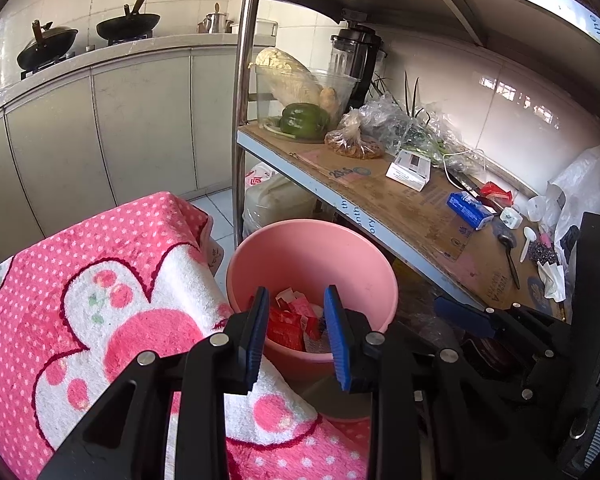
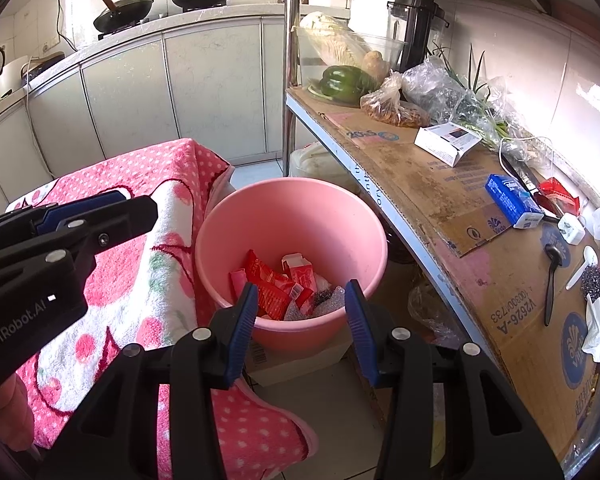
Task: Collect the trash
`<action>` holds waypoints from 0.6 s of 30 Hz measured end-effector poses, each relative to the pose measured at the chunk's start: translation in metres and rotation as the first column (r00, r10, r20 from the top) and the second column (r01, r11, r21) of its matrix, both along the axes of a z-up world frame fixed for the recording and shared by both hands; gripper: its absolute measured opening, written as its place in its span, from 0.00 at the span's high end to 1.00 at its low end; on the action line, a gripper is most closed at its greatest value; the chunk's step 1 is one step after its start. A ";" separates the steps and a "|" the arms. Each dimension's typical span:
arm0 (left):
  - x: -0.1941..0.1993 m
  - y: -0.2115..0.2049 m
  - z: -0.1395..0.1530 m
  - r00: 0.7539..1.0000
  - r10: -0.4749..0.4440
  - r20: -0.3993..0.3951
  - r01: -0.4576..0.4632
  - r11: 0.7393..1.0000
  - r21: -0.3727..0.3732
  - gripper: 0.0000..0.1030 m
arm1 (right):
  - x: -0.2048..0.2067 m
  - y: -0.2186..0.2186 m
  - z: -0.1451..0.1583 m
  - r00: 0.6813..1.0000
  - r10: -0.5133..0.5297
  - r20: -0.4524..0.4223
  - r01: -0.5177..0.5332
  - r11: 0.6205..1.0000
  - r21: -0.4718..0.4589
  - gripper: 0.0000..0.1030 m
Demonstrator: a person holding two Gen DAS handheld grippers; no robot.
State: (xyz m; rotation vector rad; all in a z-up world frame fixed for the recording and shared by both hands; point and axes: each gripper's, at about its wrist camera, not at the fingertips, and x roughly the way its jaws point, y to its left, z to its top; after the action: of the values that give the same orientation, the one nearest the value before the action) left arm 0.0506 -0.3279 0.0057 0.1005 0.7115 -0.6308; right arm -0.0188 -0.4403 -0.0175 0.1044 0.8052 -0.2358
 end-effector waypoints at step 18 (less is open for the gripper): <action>0.000 0.002 0.002 1.000 0.008 0.010 -0.008 1.000 -0.012 0.73 | -0.001 -0.004 0.000 1.000 -0.004 -0.003 0.004 1.000 0.000 0.55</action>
State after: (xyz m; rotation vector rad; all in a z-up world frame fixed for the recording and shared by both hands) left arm 0.0503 -0.3259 0.0082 0.0894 0.6983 -0.6269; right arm -0.0195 -0.4442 -0.0172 0.1052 0.8079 -0.2398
